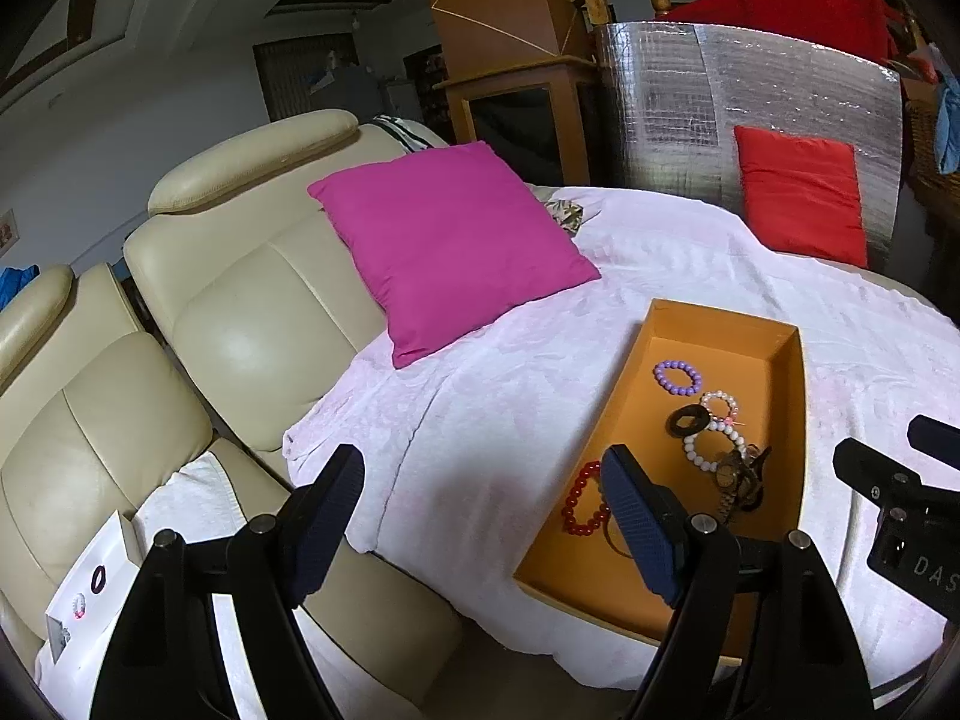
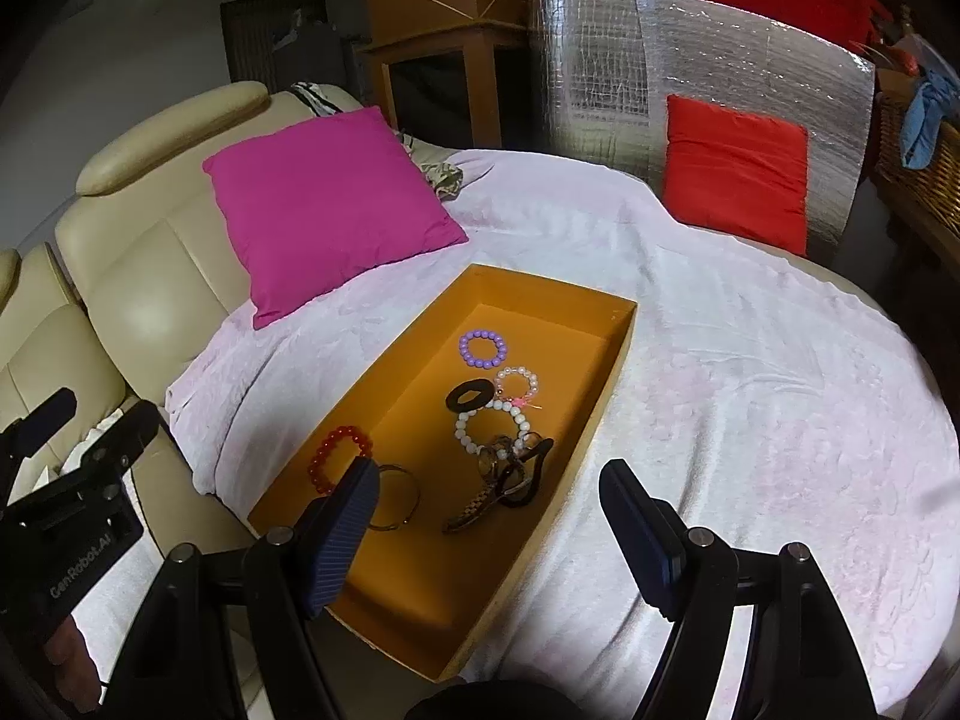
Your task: Organize jewelry
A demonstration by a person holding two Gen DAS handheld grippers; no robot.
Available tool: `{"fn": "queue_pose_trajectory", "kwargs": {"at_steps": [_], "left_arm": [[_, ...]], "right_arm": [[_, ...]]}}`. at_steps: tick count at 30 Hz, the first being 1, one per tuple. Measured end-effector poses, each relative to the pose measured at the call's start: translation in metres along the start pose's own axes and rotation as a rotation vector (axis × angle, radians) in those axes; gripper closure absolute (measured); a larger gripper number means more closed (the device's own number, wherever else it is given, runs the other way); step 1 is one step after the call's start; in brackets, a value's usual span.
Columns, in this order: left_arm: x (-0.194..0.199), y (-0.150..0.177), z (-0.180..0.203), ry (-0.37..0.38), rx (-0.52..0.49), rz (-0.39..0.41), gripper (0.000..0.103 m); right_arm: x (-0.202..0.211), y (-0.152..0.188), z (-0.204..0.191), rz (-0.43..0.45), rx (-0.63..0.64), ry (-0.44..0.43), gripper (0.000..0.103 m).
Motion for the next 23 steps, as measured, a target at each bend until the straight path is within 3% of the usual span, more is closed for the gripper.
{"fn": "queue_pose_trajectory", "kwargs": {"at_steps": [15, 20, 23], "left_arm": [[0.024, -0.005, 0.012, 0.025, -0.019, 0.037, 0.021], [0.026, -0.008, 0.028, 0.016, -0.031, 0.056, 0.021], [0.026, -0.016, 0.055, 0.067, -0.047, 0.049, 0.021]], "right_arm": [[0.023, 0.003, 0.013, 0.034, -0.030, 0.013, 0.024], [0.023, 0.005, 0.034, 0.039, -0.064, 0.010, 0.024], [0.024, 0.008, 0.070, 0.050, -0.098, 0.029, 0.024]]}}
Point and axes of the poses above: each gripper's, at about its wrist camera, not at the fingertips, and x roughly against the way its jaws point, z to its right, y to its underside, the point moved 1 cm from there along -x, roughly the way its jaws point, and after that the axes turned 6 degrees about z, right-handed, at the moved point
